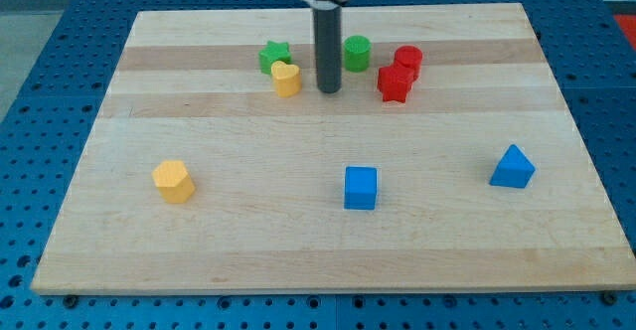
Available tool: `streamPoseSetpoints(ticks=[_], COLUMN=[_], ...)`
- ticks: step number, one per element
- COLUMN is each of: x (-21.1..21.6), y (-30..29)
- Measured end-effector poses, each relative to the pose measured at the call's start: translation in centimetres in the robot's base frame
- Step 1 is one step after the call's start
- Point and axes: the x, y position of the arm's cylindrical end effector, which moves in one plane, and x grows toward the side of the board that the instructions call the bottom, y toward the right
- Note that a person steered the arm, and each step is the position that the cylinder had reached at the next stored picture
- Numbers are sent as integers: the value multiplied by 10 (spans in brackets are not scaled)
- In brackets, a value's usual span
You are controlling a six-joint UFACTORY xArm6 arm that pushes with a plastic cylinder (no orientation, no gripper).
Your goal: Move the green star towards the green circle
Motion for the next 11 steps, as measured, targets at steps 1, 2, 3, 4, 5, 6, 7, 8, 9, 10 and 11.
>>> streamPoseSetpoints(ticks=[1,2,3,4,5,6,7,8,9,10,11], x=[-5,-5,-5,-5,-10,-10,-28,-40,-45,-71,-101], y=[-35,-57,-106,-117,-47,-56,-81,-101,-132,-133,-78])
